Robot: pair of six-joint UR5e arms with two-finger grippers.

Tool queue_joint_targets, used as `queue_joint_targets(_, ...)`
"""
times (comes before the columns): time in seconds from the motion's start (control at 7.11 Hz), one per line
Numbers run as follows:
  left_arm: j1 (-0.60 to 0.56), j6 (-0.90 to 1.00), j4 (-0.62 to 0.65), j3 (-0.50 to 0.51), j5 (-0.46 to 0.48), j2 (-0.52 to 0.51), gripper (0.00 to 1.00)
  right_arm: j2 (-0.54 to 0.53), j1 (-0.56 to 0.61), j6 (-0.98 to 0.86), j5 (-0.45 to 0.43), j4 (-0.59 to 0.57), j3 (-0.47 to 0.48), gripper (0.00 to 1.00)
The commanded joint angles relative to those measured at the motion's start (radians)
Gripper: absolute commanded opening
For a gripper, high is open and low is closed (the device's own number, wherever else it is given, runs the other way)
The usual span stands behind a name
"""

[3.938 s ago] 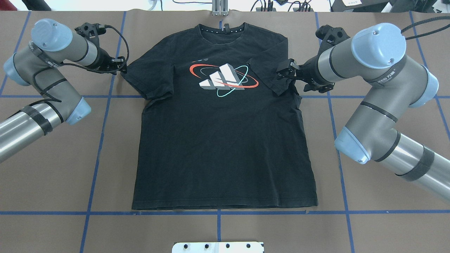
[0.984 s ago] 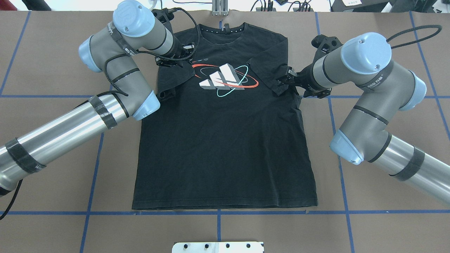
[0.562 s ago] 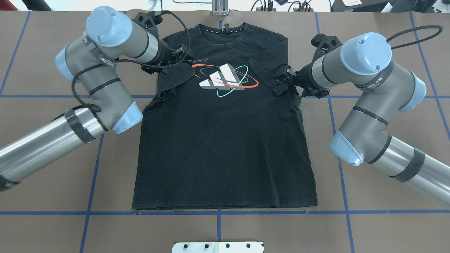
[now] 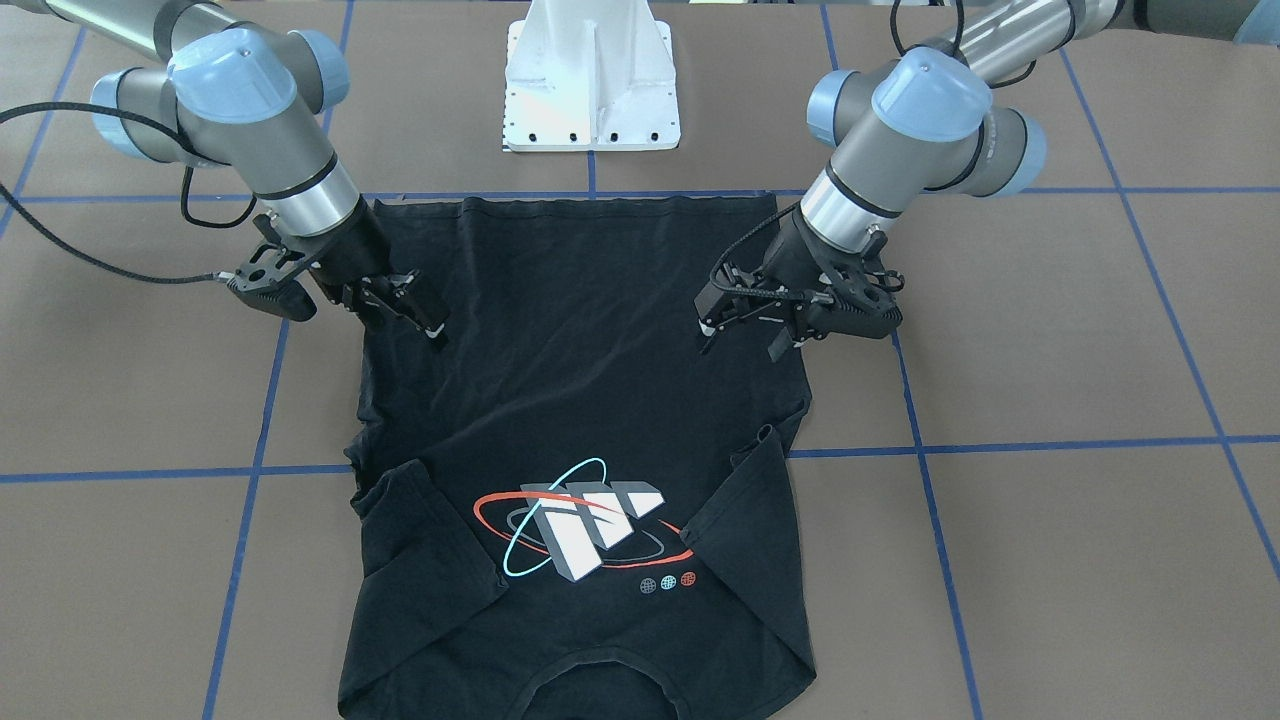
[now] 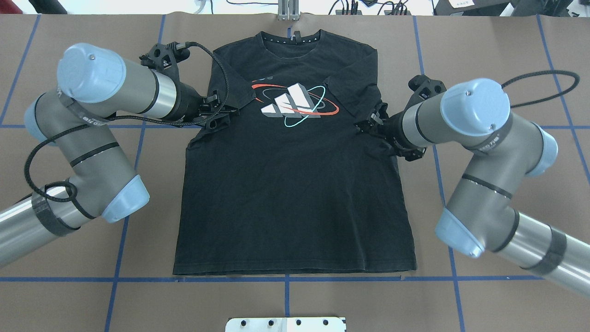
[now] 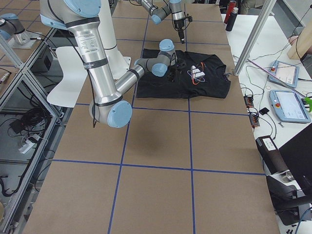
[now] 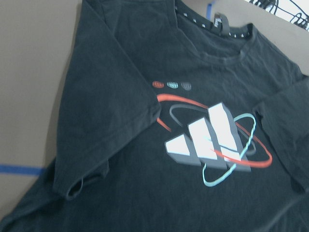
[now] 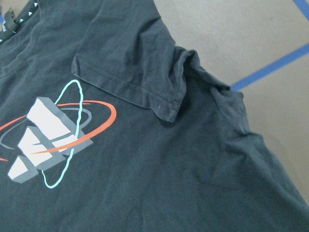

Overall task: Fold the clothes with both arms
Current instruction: 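Move the right gripper to the hem corner nearest the robot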

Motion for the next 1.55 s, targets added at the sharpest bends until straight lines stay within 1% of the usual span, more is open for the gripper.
queue_joint_targets(0.0,0.012,-0.03,-0.001,-0.023,0.001,0.019,0.99,-0.139,-0.168,0.132,-0.127,-0.146,0.2,0.96)
queue_joint_targets(0.28,0.012,-0.03,-0.001,-0.023,0.003,0.022,0.99,-0.195,-0.227,0.246,-0.155,-0.148,0.211,0.96)
queue_joint_targets(0.42,0.012,-0.03,-0.001,-0.022,0.003,0.03,0.99,-0.234,-0.252,0.252,-0.173,-0.145,0.211,0.94)
queue_joint_targets(0.56,0.012,-0.049,0.001,-0.022,0.003,0.03,0.99,-0.256,-0.294,0.269,-0.181,-0.145,0.211,0.91)
queue_joint_targets(0.7,0.012,-0.056,-0.001,-0.014,0.001,0.03,0.99,-0.277,-0.34,0.278,-0.193,-0.145,0.217,0.83)
queue_joint_targets(0.84,0.012,-0.056,-0.001,-0.008,0.003,0.03,0.99,-0.32,-0.389,0.286,-0.202,-0.151,0.26,0.82)
queue_joint_targets(0.98,0.012,-0.057,-0.001,-0.008,0.003,0.03,0.99,-0.353,-0.426,0.291,-0.256,-0.151,0.26,0.78)
queue_joint_targets(1.41,0.014,-0.057,-0.001,-0.009,0.001,0.034,0.99,-0.377,-0.451,0.333,-0.27,-0.153,0.262,0.78)
